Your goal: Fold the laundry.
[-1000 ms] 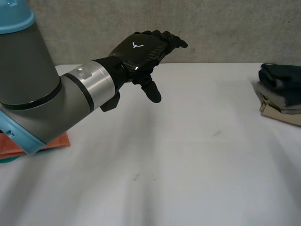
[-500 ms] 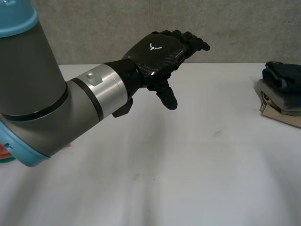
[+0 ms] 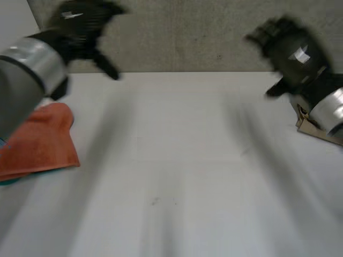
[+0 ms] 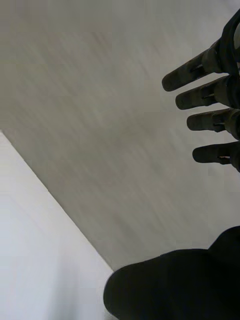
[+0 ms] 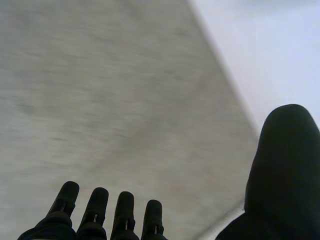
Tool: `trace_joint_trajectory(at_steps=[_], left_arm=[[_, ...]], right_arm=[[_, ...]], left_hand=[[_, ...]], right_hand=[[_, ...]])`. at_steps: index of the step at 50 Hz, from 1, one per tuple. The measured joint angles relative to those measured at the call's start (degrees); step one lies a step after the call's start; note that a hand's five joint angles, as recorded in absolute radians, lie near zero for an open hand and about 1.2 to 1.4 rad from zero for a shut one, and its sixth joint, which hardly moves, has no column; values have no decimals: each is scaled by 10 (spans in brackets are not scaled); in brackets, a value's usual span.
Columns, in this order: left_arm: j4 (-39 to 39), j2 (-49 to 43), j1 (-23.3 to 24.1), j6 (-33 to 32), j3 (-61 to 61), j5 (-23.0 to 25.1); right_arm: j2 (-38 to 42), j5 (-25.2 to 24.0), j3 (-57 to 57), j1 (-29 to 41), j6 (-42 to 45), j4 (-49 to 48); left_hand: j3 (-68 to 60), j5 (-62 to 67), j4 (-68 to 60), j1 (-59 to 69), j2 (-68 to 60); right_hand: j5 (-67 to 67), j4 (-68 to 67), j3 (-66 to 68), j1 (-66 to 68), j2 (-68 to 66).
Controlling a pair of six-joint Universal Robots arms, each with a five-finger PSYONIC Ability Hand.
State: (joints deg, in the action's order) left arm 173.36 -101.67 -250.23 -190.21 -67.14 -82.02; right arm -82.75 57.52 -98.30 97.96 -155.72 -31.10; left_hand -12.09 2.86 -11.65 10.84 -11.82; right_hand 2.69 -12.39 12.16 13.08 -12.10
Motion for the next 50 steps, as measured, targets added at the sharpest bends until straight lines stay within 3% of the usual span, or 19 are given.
trace_joint_trajectory(at_steps=[7, 15, 16, 17, 18, 19, 21, 25, 32, 37, 38, 42, 50], left_arm=[[6, -65, -151, -139, -57, -59], [56, -214, -247, -308, -68, -123], [65, -229, -255, -321, -68, -129], [72, -239, -260, -328, -68, -132], [78, -246, -263, -333, -67, -133], [87, -254, -266, -336, -67, -132], [101, -256, -264, -333, -67, -124], [124, -236, -247, -310, -69, -107], [164, -113, -120, -184, -63, -80], [161, -83, -33, -123, -47, -65], [156, -80, 2, -101, -40, -58], [138, -98, 84, -45, -24, -34], [123, -215, 153, 10, 7, -4]], right_arm=[[14, -11, -86, 41, 46, 29], [55, 11, -110, 41, 107, 48], [58, 14, -111, 40, 111, 50], [60, 16, -112, 39, 114, 51], [62, 19, -112, 38, 117, 53], [64, 22, -113, 37, 119, 54], [65, 25, -114, 36, 121, 55], [64, 30, -115, 35, 121, 55], [49, 57, -114, 35, 118, 55], [38, 78, -113, 35, 115, 55], [35, 85, -112, 34, 114, 55], [29, 103, -110, 26, 111, 58], [28, 112, -103, 10, 108, 76]], left_hand=[[0, 0, 0, 0, 0], [-20, 18, -22, 28, -24], [-106, 103, -110, 133, -108], [-264, 244, -271, 308, -269], [-264, 244, -271, 308, -269], [-411, 370, -420, 431, -419], [-510, 466, -521, 486, -519], [-542, 491, -561, 493, -555], [-549, 491, -569, 500, -561], [-549, 502, -569, 500, -561], [-553, 502, -569, 500, -563], [-555, 502, -569, 500, -564], [-529, 490, -550, 488, -537]], right_hand=[[0, 0, 0, 0, 0], [0, 0, 0, 0, 0], [0, 0, 0, 0, 0], [0, 0, 0, 0, 0], [0, 0, 0, 0, 0], [0, 0, 0, 0, 0], [0, 0, 0, 0, 0], [0, 0, 0, 0, 0], [0, 0, 0, 0, 0], [0, 0, 0, 0, 0], [0, 0, 0, 0, 0], [0, 0, 0, 0, 0], [0, 0, 0, 0, 0]])
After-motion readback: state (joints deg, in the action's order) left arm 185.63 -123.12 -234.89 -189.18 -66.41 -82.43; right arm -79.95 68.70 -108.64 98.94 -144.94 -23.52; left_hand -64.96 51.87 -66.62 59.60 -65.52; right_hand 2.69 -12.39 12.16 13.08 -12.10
